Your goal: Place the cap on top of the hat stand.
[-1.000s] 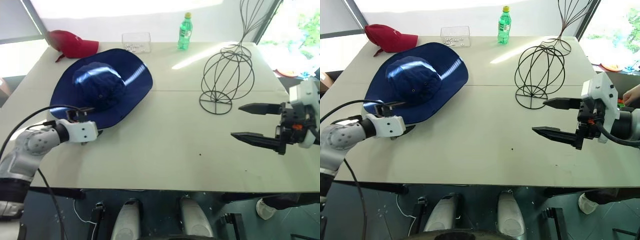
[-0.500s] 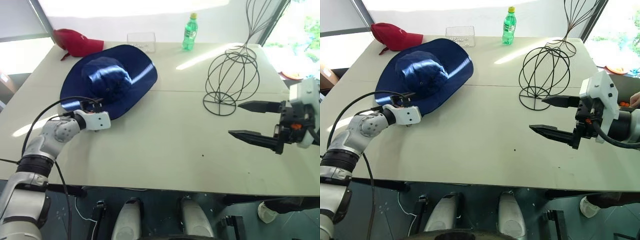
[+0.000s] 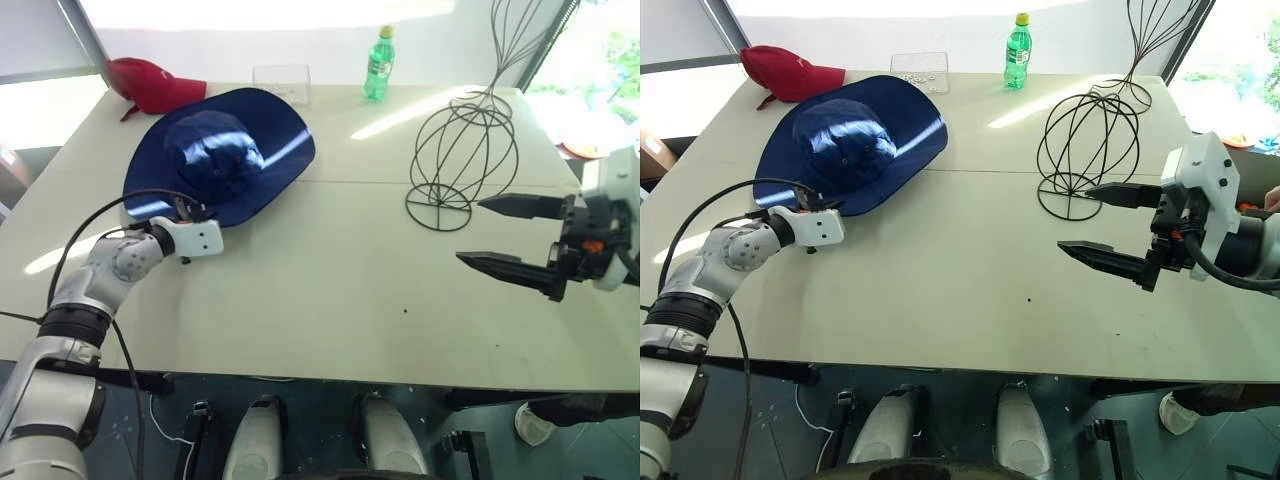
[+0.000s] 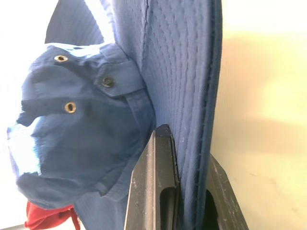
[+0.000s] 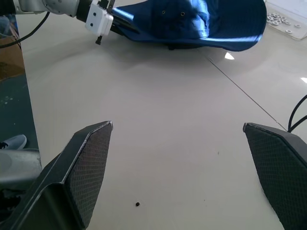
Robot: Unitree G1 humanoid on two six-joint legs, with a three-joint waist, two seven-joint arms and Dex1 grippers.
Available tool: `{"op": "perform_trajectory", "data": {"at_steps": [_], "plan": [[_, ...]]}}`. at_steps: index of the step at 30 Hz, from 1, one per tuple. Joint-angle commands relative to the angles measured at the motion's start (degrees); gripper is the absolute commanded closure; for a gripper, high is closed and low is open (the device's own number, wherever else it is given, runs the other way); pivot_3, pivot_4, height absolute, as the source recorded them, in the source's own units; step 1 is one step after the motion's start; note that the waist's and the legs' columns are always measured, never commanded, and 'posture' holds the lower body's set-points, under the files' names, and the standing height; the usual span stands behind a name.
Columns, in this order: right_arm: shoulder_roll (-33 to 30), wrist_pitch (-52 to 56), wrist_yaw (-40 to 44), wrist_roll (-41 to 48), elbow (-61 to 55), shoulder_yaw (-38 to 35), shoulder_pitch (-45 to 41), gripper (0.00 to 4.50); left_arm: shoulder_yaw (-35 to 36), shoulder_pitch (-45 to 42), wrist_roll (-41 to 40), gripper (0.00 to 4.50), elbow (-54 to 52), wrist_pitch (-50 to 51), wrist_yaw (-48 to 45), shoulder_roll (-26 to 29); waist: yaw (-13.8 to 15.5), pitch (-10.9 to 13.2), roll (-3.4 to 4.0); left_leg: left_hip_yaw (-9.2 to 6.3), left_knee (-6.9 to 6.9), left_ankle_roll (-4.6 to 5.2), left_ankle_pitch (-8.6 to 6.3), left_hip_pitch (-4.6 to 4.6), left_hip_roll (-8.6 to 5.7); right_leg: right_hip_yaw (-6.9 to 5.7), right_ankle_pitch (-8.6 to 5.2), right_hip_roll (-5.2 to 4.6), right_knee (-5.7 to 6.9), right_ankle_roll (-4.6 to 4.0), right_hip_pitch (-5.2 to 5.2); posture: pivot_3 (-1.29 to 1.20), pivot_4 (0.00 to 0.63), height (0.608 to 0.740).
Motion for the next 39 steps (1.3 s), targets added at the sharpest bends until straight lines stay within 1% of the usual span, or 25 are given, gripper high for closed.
{"op": "perform_trajectory", "data": {"at_steps": [1, 2, 3, 4, 6, 10, 13, 16, 18, 22, 27, 29, 31, 33, 37, 39], "plan": [[-1.9, 0.6, -0.5, 0.7, 0.6, -2.3, -1.2, 0.00, 3.0, -2.3, -8.5, 4.44, -4.3, 3.9, -6.7, -1.4, 0.0, 0.0, 0.00, 0.00, 0.00, 0.00, 0.00, 0.00, 0.00, 0.00, 0.00, 0.00, 0.00, 0.00, 0.00, 0.00, 0.150, 0.739], [-2.2, 0.4, -0.5, 0.3, 0.8, -2.6, -1.1, 0.00, 3.5, -2.3, -11.8, 4.44, -5.9, 5.5, -10.1, -2.1, 0.1, 0.0, 0.00, 0.00, 0.01, 0.00, 0.00, -0.02, 0.00, 0.00, -0.01, 0.00, 0.00, -0.02, 0.00, 0.00, 0.150, 0.739], [-2.6, -0.3, -0.4, -0.9, 1.5, -3.4, -0.8, 0.00, 4.2, -3.1, -16.6, 4.44, -9.5, 9.2, -14.6, -3.3, 0.1, 0.0, -0.01, 0.00, 0.01, 0.00, 0.00, -0.02, 0.00, 0.00, -0.05, 0.00, 0.00, -0.10, 0.00, 0.00, 0.150, 0.739], [-2.9, -0.7, -0.4, -1.8, 1.9, -3.8, -0.6, 0.00, 4.8, -3.6, -19.7, 4.44, -12.1, 12.0, -17.7, -4.1, 0.2, 0.0, -0.01, 0.00, 0.01, 0.00, 0.00, -0.05, 0.00, -0.01, -0.07, 0.00, -0.01, -0.12, 0.00, 0.00, 0.150, 0.739], [-3.6, -0.8, 0.8, -2.7, 2.9, -6.5, 0.5, 0.00, 5.3, -7.9, -24.3, 4.44, -15.5, 18.5, -22.7, -6.1, 0.7, 0.0, -0.08, -0.01, 0.06, 0.00, 0.00, -0.10, 0.00, -0.01, -0.07, -0.01, -0.01, -0.12, 0.00, 0.00, 0.150, 0.739], [-3.8, -0.4, 1.5, -3.6, 3.6, -11.0, 2.3, 0.00, 5.1, -18.4, -27.8, 4.44, -15.5, 27.1, -26.4, -10.3, 1.1, 0.1, -0.15, -0.03, 0.15, 0.01, 0.01, -0.15, -0.01, -0.02, 0.02, 0.03, -0.01, 0.04, -0.01, 0.00, 0.150, 0.739], [-3.0, 0.2, 1.3, -4.0, 2.3, -14.2, 4.5, 0.00, 5.3, -27.8, -28.9, 4.44, -9.4, 30.9, -25.9, -15.1, 1.1, 0.1, -0.15, -0.03, 0.14, 0.01, 0.01, -0.14, -0.02, -0.01, 0.03, 0.03, -0.04, 0.09, 0.01, 0.00, 0.150, 0.739], [-1.9, 0.8, 0.7, -3.9, 0.5, -17.3, 7.0, 0.00, 5.2, -36.4, -28.5, 4.44, -1.4, 30.5, -24.5, -19.8, 1.1, 0.1, -0.19, -0.05, 0.14, 0.01, 0.01, -0.14, -0.03, -0.02, 0.00, 0.05, -0.03, 0.14, 0.01, 0.00, 0.150, 0.739], [-1.3, 0.9, 0.3, -3.9, -0.3, -18.7, 8.2, 0.00, 5.1, -40.2, -28.0, 4.44, 3.0, 28.9, -23.9, -21.9, 0.7, 0.1, -0.21, -0.06, 0.12, 0.01, 0.01, -0.15, -0.04, -0.01, -0.02, 0.05, -0.06, 0.18, 0.00, 0.00, 0.150, 0.739], [0.4, 2.4, -0.1, -4.3, -2.1, -24.8, 11.9, 0.00, 3.5, -48.6, -26.8, 4.44, 11.2, 19.4, -23.3, -28.9, 0.1, 0.2, -0.31, -0.10, 0.02, 0.02, 0.00, -0.16, -0.04, -0.01, -0.06, 0.06, -0.08, 0.25, -0.01, 0.00, 0.150, 0.739], [2.0, 3.8, 0.3, -5.1, -3.3, -32.1, 16.9, 0.00, 0.8, -53.1, -22.7, 4.44, 17.1, 6.1, -22.0, -34.0, 0.1, 0.2, -0.31, -0.14, 0.09, 0.01, 0.00, -0.71, -0.09, -0.03, -0.07, 0.06, -0.23, 0.29, -0.31, 0.00, 0.150, 0.739], [2.9, 4.5, 0.3, -4.8, -3.7, -35.4, 18.8, 0.00, -1.6, -53.7, -18.9, 4.44, 18.1, -0.9, -19.7, -34.7, 0.0, 0.2, -0.30, -0.13, 0.06, 0.04, -0.01, -0.71, -0.09, -0.03, -0.07, 0.06, -0.25, 0.33, -0.33, 0.00, 0.150, 0.739], [4.2, 5.3, 0.1, -4.4, -4.4, -38.7, 20.8, 0.00, -6.9, -53.8, -10.4, 4.44, 18.1, -11.3, -14.0, -33.6, 0.1, 0.2, -0.30, -0.13, 0.00, 0.05, -0.02, -0.65, -0.08, -0.03, -0.09, 0.06, -0.21, 0.36, -0.36, 0.00, 0.150, 0.739], [5.2, 5.5, -0.2, -4.2, -5.3, -40.7, 22.5, 0.00, -11.6, -53.5, -2.6, 4.44, 18.1, -18.4, -8.6, -31.6, 0.0, 0.2, -0.30, -0.14, 0.00, 0.05, -0.02, -0.65, -0.08, -0.02, -0.09, 0.07, -0.18, 0.36, -0.39, 0.00, 0.150, 0.739], [7.0, 5.4, -1.2, -3.7, -6.3, -43.0, 24.9, 0.00, -18.0, -52.7, 9.7, 4.44, 17.5, -24.4, 1.9, -27.4, 0.0, 0.2, -0.33, -0.10, 0.06, 0.04, -0.02, -0.68, -0.08, 0.02, -0.09, 0.06, -0.22, 0.32, -0.37, 0.00, 0.150, 0.739], [7.5, 5.1, -1.5, -3.6, -6.3, -43.5, 25.6, 0.00, -19.7, -52.1, 13.6, 4.44, 16.8, -26.0, 6.7, -26.1, 0.0, 0.2, -0.32, -0.09, 0.10, 0.03, -0.02, -0.70, -0.08, 0.02, -0.08, 0.05, -0.22, 0.32, -0.37, 0.00, 0.150, 0.739]]}}
